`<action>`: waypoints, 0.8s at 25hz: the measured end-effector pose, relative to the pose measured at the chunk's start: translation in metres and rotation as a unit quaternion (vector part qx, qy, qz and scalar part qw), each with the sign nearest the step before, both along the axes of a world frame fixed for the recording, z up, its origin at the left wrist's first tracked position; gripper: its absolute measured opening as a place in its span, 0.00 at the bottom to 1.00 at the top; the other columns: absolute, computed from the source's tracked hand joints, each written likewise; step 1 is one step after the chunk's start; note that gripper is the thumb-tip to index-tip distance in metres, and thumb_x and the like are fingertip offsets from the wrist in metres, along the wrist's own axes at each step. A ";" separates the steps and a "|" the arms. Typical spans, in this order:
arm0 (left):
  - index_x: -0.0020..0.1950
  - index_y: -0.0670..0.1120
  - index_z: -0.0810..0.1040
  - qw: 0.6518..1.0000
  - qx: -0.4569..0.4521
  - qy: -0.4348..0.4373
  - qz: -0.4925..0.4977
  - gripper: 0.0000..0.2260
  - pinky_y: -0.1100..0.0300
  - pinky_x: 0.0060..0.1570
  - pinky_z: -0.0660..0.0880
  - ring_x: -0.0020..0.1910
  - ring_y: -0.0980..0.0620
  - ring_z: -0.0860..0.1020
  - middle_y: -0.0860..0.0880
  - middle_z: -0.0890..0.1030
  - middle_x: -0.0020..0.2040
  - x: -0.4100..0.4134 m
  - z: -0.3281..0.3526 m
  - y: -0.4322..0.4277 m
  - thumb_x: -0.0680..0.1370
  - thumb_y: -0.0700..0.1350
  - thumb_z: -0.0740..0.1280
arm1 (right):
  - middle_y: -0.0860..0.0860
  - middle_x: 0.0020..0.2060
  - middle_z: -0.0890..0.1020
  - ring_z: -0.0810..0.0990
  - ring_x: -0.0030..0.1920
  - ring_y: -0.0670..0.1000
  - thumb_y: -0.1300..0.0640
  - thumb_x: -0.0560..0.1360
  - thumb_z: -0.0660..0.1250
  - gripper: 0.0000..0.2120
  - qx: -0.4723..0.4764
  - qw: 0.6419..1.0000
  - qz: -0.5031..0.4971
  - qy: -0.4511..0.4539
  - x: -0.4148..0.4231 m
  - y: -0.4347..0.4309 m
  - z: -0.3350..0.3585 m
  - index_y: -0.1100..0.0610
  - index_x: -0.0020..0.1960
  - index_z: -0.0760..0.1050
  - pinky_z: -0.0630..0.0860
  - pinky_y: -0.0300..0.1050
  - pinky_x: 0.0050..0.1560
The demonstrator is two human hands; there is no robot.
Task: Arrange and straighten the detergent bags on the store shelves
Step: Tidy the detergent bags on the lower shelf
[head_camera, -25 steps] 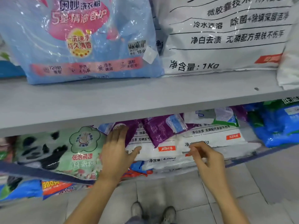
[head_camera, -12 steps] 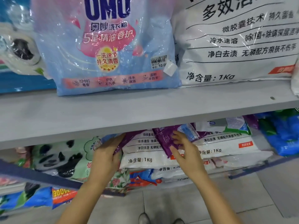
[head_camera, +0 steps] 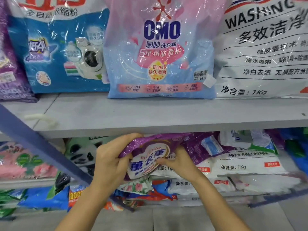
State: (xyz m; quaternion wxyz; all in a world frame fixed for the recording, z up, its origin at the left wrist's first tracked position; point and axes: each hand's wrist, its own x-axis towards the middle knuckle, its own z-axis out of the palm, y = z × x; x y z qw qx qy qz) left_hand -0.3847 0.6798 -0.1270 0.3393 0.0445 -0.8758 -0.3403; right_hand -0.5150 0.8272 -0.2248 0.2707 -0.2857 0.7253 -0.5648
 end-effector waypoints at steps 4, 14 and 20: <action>0.47 0.52 0.74 0.997 0.070 0.003 -0.031 0.05 0.75 0.29 0.69 0.30 0.66 0.76 0.61 0.82 0.36 0.016 0.046 -0.001 0.74 0.42 0.66 | 0.36 0.44 0.83 0.81 0.49 0.40 0.59 0.66 0.74 0.16 -0.060 0.998 -0.023 -0.018 0.029 0.023 0.032 0.50 0.51 0.75 0.78 0.36 0.51; 0.43 0.53 0.72 0.991 0.081 0.022 -0.102 0.08 0.71 0.23 0.66 0.21 0.63 0.70 0.59 0.74 0.23 -0.036 0.174 -0.021 0.77 0.40 0.65 | 0.38 0.49 0.83 0.81 0.50 0.41 0.34 0.67 0.65 0.28 -0.223 0.953 -0.114 0.172 0.035 0.050 0.147 0.51 0.58 0.72 0.76 0.31 0.46; 0.49 0.45 0.75 0.915 0.337 0.113 -0.193 0.11 0.61 0.40 0.78 0.37 0.56 0.80 0.52 0.82 0.39 -0.072 0.228 -0.022 0.80 0.51 0.59 | 0.38 0.46 0.76 0.74 0.44 0.27 0.53 0.81 0.50 0.12 -0.243 0.911 -0.222 0.248 -0.007 0.026 0.206 0.52 0.57 0.71 0.68 0.23 0.45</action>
